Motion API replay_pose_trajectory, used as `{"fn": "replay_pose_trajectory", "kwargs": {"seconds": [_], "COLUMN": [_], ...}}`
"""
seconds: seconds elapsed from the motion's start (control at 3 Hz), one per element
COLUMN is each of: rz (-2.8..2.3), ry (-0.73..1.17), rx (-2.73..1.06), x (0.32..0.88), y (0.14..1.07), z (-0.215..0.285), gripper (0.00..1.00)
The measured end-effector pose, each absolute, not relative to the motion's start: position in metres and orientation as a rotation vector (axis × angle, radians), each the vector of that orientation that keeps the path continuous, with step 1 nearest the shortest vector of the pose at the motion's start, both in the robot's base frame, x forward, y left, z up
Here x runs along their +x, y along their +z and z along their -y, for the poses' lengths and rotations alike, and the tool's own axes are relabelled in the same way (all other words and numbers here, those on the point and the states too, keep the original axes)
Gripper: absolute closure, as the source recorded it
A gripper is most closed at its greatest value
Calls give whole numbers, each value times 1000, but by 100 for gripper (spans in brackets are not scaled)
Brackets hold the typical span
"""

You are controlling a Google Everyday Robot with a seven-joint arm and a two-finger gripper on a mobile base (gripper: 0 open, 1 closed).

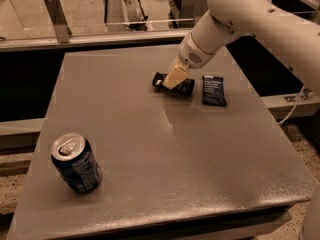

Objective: Move rxbar chocolate near rxbar blueberry

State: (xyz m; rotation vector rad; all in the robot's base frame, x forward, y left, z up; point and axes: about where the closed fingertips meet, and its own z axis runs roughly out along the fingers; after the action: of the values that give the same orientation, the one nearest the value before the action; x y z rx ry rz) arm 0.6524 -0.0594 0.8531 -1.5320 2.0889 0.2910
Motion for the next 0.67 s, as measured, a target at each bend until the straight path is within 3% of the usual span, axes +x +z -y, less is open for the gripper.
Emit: {"fn": "replay_pose_trajectory", "kwargs": {"seconds": [0.33,0.67], "rz": [-2068,-2053], "ry": [294,293], "rx": [-1563,-1584], "x": [656,657], "y": [851,851], "z": [63,66], "gripper": [32,10]}}
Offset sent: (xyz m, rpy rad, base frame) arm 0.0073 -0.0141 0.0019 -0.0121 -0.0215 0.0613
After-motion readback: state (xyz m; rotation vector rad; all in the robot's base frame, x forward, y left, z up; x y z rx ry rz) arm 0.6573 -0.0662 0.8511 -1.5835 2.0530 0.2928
